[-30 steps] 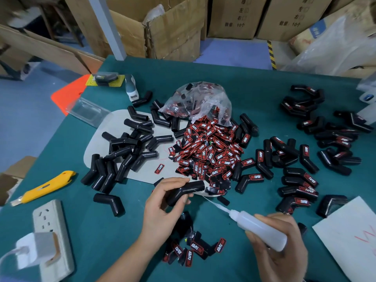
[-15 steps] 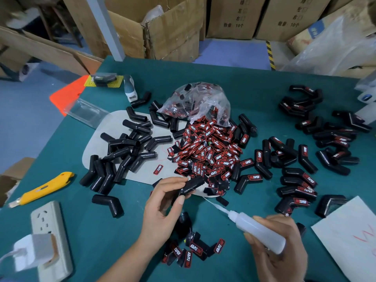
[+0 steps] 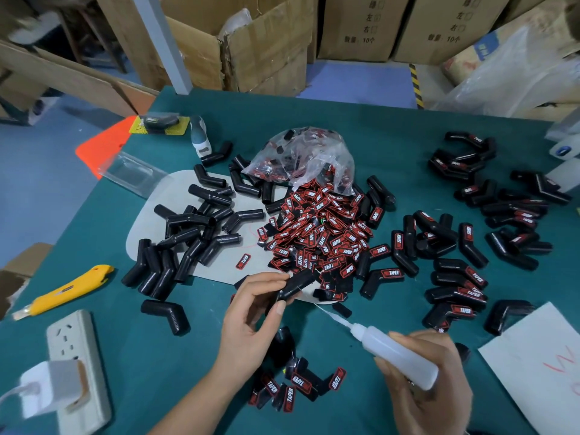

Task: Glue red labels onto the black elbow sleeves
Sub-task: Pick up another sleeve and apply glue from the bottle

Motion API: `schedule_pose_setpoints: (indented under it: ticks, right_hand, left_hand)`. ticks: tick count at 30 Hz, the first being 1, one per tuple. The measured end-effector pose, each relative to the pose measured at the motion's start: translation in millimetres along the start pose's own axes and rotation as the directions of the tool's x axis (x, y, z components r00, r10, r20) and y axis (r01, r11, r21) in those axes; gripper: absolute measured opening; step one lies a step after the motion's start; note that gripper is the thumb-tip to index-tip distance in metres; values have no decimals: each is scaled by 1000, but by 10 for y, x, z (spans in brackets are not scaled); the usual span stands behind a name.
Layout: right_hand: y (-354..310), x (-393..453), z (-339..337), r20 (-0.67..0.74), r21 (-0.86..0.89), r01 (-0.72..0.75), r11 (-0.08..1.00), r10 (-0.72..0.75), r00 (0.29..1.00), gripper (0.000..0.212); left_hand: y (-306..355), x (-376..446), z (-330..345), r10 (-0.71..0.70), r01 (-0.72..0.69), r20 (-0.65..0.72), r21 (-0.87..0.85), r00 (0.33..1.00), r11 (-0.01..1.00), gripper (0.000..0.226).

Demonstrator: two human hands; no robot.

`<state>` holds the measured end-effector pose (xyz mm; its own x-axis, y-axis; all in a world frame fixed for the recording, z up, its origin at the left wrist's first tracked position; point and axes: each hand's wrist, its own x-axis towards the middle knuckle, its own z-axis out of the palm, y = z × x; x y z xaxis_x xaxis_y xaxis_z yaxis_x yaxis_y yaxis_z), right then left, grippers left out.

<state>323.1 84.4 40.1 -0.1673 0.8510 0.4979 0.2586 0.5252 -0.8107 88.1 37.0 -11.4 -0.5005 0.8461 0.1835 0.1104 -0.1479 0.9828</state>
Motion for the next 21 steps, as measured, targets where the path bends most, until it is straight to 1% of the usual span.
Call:
schedule_pose_setpoints:
  ticks: [2,7,9,14,17,21]
  right_hand:
    - [17,7,1,10,5,-8,1000,8,1000,24]
    - [80,137,-5,34,-29,-42,999,43,999,31]
    - [112,231,-16,41,-45,-25,999,27,999,32]
    - [175,458,27,19,-109,69,992,-68,998,36]
    - [212,410,45,11,-111,73,991,-73,997,36]
    - [272,317,36,4,-88,69,994,-69,998,37]
  left_hand:
    - [14,14,13,-13,13,11,-18,1000,1000,17]
    - [139,184,58,-40,42,56,-28,998,999,21]
    - [170,281,75,-53,59,81,-66,995,996,22]
    - [124,446,137,-91,99,90,-79,992,992,21]
    - [107,460,139,-109,118,67,-147,992,982,23]
    - [108,470,100,-69,79,74,-143,995,987,32]
